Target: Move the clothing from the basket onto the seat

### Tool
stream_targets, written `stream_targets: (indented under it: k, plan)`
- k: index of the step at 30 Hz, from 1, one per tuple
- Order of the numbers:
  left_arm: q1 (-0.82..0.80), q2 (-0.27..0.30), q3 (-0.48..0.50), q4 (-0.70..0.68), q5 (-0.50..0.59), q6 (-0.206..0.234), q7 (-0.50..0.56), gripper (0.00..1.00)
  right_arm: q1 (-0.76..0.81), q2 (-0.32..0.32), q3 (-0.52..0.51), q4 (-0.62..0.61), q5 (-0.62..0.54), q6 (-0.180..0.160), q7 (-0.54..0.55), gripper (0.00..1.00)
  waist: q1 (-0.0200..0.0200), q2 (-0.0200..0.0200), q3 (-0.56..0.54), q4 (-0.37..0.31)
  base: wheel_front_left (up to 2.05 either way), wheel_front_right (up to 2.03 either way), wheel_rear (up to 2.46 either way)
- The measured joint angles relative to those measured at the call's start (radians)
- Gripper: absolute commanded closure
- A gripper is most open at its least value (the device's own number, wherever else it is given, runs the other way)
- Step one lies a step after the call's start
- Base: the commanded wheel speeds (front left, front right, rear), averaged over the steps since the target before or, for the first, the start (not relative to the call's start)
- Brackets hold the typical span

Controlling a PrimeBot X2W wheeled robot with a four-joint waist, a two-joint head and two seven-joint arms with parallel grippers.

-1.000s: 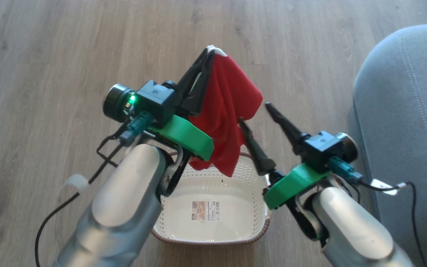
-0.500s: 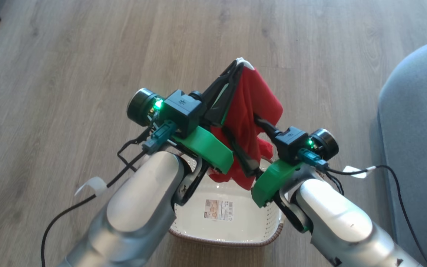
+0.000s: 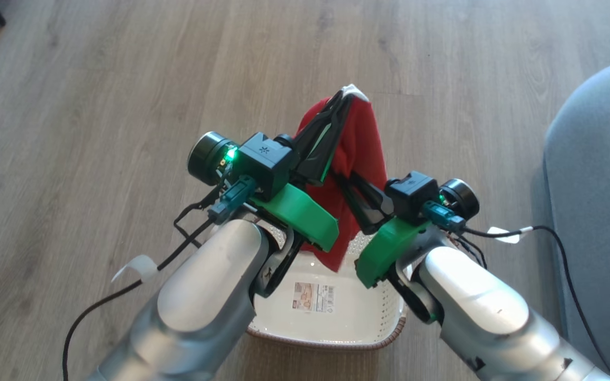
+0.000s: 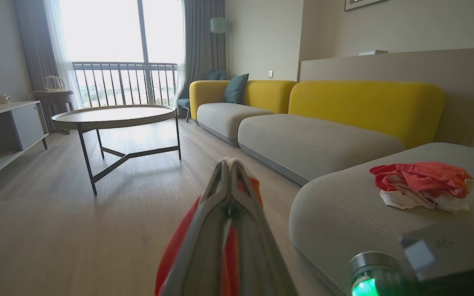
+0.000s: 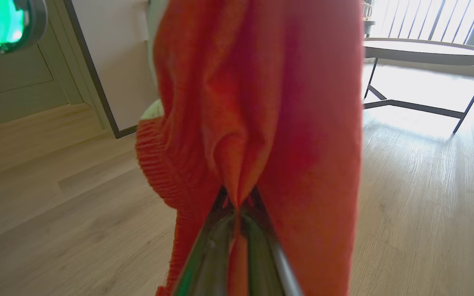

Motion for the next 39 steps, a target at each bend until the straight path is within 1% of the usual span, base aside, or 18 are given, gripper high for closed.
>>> stream_targets:
  k: [1,2,3,8,12,16,20,21,28,39]
  plan:
    - [0.000,0.000,0.000,0.002,-0.005,0.000,-0.001,0.72,0.001,-0.003,-0.004,-0.007,0.000,0.000,0.000,1.00,0.0000,0.0000,0.001,-0.004,0.00,0.00,0.00]
    - [0.000,0.000,0.000,0.005,-0.006,0.000,-0.001,0.11,0.004,-0.006,-0.008,-0.014,0.000,0.000,0.000,1.00,0.0000,0.0000,0.003,-0.009,0.00,0.00,0.00]
    - [0.000,0.000,0.000,0.008,-0.010,0.000,-0.001,0.00,0.009,-0.010,-0.016,-0.022,0.000,0.000,0.000,1.00,0.0000,0.0000,0.004,-0.013,0.00,0.00,0.00]
    - [0.000,0.010,0.001,0.026,-0.015,-0.003,-0.002,0.00,0.044,-0.020,-0.066,-0.067,0.000,0.000,0.000,1.00,0.0000,0.0000,0.009,-0.043,0.00,0.00,0.00]
    - [0.004,0.027,0.003,0.053,-0.027,-0.029,-0.009,0.00,0.087,-0.035,-0.130,-0.130,-0.003,0.000,0.000,1.00,0.0000,0.0000,0.009,-0.081,0.00,0.00,0.00]
    - [0.014,0.054,0.006,0.079,-0.040,-0.054,-0.010,0.00,0.143,-0.062,-0.194,-0.178,-0.011,0.000,0.000,1.00,0.0000,0.0000,0.008,-0.134,0.00,0.00,0.00]
    - [0.045,0.079,0.012,0.104,-0.050,-0.072,-0.011,0.00,0.181,-0.075,-0.235,-0.218,-0.022,0.000,0.000,1.00,0.0000,0.0000,0.005,-0.198,0.00,0.00,0.00]
    - [0.045,0.079,0.012,0.104,-0.050,-0.072,-0.011,0.00,0.181,-0.075,-0.235,-0.218,-0.022,0.000,0.000,1.00,0.0000,0.0000,0.005,-0.198,0.00,0.00,0.00]
    - [0.087,0.106,0.029,0.139,-0.060,-0.089,-0.013,0.00,0.203,-0.077,-0.288,-0.273,-0.034,0.000,0.000,1.00,0.0000,0.0000,0.000,-0.334,0.00,0.00,0.00]
    - [0.127,0.104,0.082,0.147,-0.070,-0.107,-0.014,0.00,0.227,-0.068,-0.297,-0.326,-0.037,0.000,0.000,1.00,0.0000,0.0000,-0.012,-0.576,0.00,0.00,0.00]
